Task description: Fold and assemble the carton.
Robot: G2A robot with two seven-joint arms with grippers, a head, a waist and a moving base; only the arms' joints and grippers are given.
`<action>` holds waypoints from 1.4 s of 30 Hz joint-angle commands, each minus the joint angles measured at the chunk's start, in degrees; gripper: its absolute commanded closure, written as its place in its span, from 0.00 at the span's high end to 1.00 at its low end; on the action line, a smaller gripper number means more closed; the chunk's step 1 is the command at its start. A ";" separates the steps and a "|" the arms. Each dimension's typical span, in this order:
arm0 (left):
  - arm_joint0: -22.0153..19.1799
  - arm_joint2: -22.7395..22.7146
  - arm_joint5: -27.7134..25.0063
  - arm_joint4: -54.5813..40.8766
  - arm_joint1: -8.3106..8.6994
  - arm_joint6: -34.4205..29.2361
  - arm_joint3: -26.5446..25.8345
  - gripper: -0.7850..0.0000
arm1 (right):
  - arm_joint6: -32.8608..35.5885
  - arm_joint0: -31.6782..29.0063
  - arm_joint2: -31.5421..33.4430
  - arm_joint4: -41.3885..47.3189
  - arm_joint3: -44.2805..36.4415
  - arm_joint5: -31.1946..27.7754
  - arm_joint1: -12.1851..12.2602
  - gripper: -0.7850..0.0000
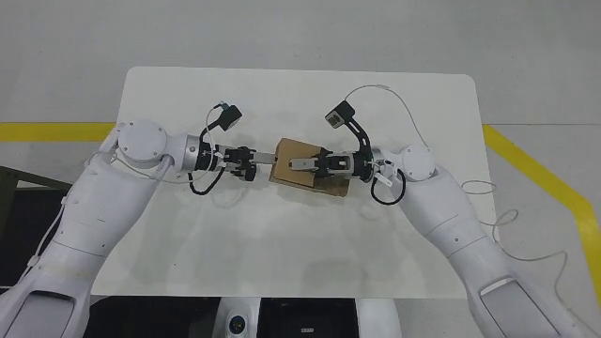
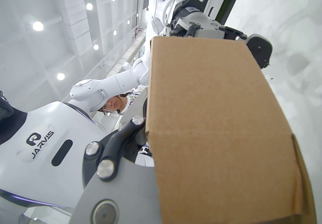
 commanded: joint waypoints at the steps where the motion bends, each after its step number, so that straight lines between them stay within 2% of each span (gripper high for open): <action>1: 0.45 -0.33 -0.46 -1.48 -0.03 0.16 0.34 1.00 | 0.03 -0.02 0.01 0.35 0.11 -0.07 -0.09 0.00; 10: 1.59 0.20 -2.10 -6.26 -0.64 0.86 1.61 1.00 | -0.15 0.00 -0.07 0.93 -0.42 -0.25 -0.49 0.00; 42: -0.79 2.57 -2.67 -6.79 -2.07 -0.07 4.03 1.00 | -0.04 0.20 0.40 0.39 0.58 -0.14 -1.13 0.00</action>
